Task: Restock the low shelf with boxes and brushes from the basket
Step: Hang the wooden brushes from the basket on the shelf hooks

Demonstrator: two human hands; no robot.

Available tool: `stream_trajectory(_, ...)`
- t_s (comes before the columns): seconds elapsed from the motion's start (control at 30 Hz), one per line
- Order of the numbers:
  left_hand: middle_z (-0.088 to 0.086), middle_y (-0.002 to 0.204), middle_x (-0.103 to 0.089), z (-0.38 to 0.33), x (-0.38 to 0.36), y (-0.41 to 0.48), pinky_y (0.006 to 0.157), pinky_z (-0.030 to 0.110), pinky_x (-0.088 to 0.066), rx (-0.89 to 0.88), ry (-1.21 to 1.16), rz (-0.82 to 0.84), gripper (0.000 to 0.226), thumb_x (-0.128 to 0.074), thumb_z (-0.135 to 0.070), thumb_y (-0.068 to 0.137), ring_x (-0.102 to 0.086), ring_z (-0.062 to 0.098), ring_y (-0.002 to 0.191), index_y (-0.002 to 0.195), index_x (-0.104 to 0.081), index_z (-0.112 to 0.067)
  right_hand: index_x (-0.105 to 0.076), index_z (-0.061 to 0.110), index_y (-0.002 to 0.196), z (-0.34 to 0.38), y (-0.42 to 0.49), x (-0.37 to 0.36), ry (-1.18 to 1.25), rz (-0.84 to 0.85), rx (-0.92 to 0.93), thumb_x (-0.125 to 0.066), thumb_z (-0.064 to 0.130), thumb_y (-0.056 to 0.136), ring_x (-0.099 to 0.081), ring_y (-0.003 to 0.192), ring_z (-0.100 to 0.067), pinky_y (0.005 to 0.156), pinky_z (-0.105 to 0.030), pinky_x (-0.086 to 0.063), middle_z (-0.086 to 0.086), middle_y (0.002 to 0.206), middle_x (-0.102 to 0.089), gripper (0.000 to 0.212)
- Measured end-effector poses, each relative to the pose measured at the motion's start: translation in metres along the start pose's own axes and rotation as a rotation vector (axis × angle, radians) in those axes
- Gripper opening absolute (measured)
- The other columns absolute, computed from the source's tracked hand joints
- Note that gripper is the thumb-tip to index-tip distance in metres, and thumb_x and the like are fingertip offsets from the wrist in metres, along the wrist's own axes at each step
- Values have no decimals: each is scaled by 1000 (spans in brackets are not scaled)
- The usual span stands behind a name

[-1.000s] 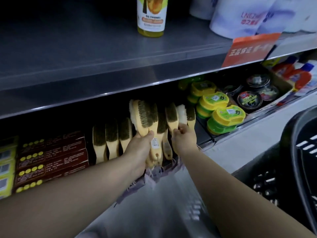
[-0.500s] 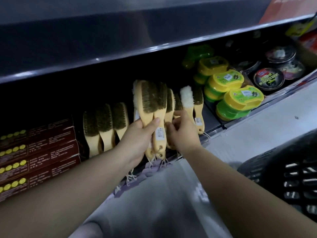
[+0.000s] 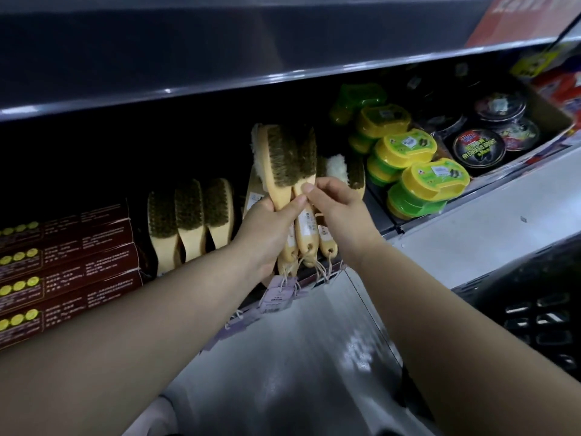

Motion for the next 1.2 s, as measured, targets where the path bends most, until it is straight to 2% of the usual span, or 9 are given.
stream_trajectory(0.07, 0, 74, -72, -1, -5, 0, 67, 37, -54, -28, 35, 35, 15, -56, -33, 92, -67, 20, 68, 98, -64, -21, -68, 12, 87, -3, 3, 11, 86, -38, -77, -60, 25, 90, -60, 76, -20, 76, -38, -52, -8, 79, -64, 16)
stream_trajectory(0.23, -7, 90, -64, 3, -12, 5, 76, 26, -51, -25, 39, 62, 21, -49, -28, 96, -60, 10, 87, 110, -64, -25, -67, 15, 73, -7, 11, 34, 206, -182, -117, -51, 10, 94, -53, 59, -11, 65, -26, -50, 2, 62, -58, 26)
stream_trajectory(0.37, -3, 83, -63, 0, -21, 11, 76, 35, -48, -4, 37, -14, 16, -48, -28, 96, -59, 17, 81, 104, -62, -22, -65, 12, 76, -5, 16, 12, 13, -144, -80, -54, 14, 90, -58, 62, -16, 66, -38, -54, -1, 63, -61, 18)
stream_trajectory(0.47, -6, 77, -65, 4, -25, 11, 63, 29, -49, 1, 29, -57, 17, -50, -31, 95, -62, 11, 70, 104, -62, -22, -57, 5, 90, -10, 18, 6, 5, -232, -114, -56, 19, 89, -59, 60, -21, 63, -38, -54, -8, 72, -62, 14)
stream_trajectory(0.6, -6, 85, -68, 8, -22, 8, 53, 19, -44, -16, 55, -79, 17, -49, -31, 96, -62, 6, 71, 104, -62, -24, -48, 14, 109, -21, 17, 11, 31, -236, -221, -69, 36, 80, -65, 68, -20, 72, -40, -57, -5, 85, -66, 42)
stream_trajectory(0.7, 3, 85, -69, 8, -19, 6, 44, 23, -44, 19, 37, -65, 13, -48, -30, 96, -62, 15, 64, 92, -60, -27, -55, 13, 107, -18, 17, 9, -99, -199, -208, -71, 40, 76, -63, 71, -19, 62, -32, -52, -8, 93, -67, 44)
stream_trajectory(0.9, 1, 101, -70, 17, -13, 2, 88, 33, -49, 32, 15, -55, 14, -50, -27, 95, -63, 14, 98, 100, -63, -24, -54, 7, 91, -14, 17, 12, -221, -263, -97, -51, 27, 92, -60, 72, -25, 61, -29, -50, -7, 78, -62, 20)
stream_trajectory(1.07, -2, 109, -64, 10, -14, -1, 96, 33, -46, 70, -32, 11, 14, -50, -20, 95, -58, 13, 104, 105, -60, -22, -58, 15, 111, -24, 17, 29, 62, -208, -231, -41, 25, 99, -63, 95, -28, 83, -37, -54, -9, 103, -67, 23)
stream_trajectory(1.2, 4, 124, -58, 4, -18, -3, 99, 32, -43, 75, -93, 43, 24, -38, -14, 96, -53, 13, 113, 109, -58, -18, -45, 20, 120, -32, 17, 31, 28, -236, -250, -52, 21, 95, -56, 67, -16, 52, -24, -50, -3, 95, -60, 26)
Point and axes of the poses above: each hand's wrist, its own y-axis towards the middle knuckle, its own x-axis out of the back of the hand, z = x × y, the point moved 3 cm from there along y, towards the middle knuckle
